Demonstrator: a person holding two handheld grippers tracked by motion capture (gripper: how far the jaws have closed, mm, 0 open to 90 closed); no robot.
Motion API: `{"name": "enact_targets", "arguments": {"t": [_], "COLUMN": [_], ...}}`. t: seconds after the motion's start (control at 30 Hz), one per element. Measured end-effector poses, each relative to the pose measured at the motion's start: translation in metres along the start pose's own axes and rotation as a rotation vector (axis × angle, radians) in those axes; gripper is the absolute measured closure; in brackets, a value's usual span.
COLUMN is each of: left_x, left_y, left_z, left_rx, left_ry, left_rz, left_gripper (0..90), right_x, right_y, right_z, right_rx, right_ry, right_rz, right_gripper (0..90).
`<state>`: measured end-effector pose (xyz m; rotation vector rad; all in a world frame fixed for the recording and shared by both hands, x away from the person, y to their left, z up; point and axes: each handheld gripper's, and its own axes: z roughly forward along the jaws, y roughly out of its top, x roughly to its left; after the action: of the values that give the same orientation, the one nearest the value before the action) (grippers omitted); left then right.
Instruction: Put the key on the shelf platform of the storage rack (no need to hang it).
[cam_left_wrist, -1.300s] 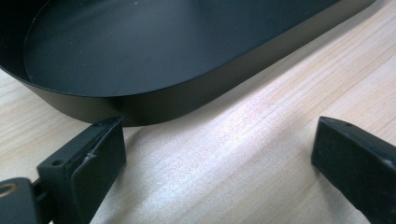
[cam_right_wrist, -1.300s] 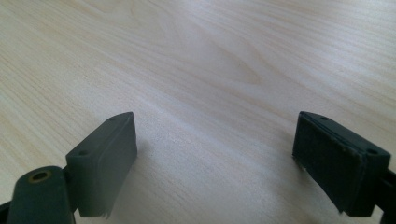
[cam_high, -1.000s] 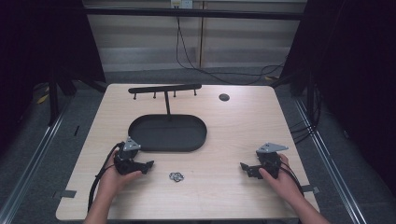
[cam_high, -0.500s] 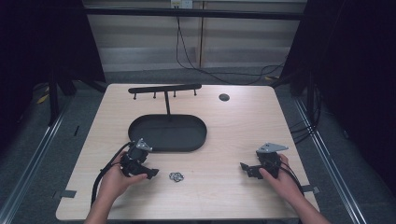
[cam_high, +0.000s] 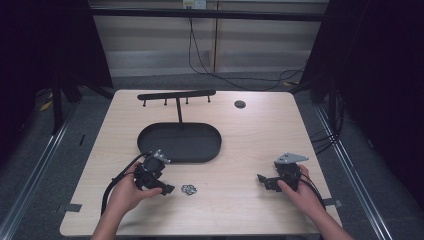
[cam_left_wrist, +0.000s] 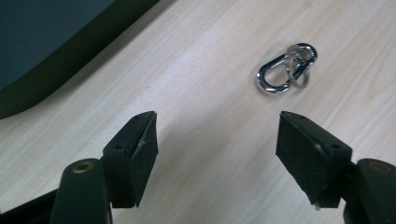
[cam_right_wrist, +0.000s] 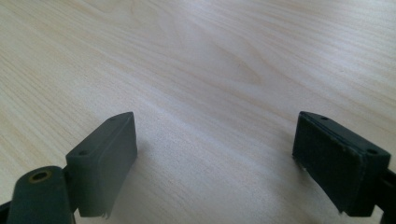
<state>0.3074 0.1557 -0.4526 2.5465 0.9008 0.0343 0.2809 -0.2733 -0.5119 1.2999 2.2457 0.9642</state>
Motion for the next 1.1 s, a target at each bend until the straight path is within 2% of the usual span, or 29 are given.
{"name": "enact_targets", "arguments": {"t": [0.33,0.63,0.93,1.1], "left_x": [-0.011,-0.017,-0.028,-0.035], "left_y": [0.010,0.017,0.028,0.034], "left_z": [0.001,0.007,0.020,0.026], "left_rx": [0.011,0.038,0.092,0.106], "left_ry": [-0.034,-0.049,-0.059,-0.062], "left_rz": [0.034,0.044,0.095,0.116], "left_gripper": [29.4,29.6,32.1,35.4], "right_x": [0.000,0.000,0.000,0.000], "right_y": [0.000,0.000,0.000,0.000], "right_z": [0.000,0.000,0.000,0.000], "right_rx": [0.001,0.000,0.001,0.003], "right_ry": [0.000,0.000,0.000,-0.001], "right_rz": [0.001,0.001,0.002,0.004], "right_gripper": [13.1,13.1,13.1,13.1]}}
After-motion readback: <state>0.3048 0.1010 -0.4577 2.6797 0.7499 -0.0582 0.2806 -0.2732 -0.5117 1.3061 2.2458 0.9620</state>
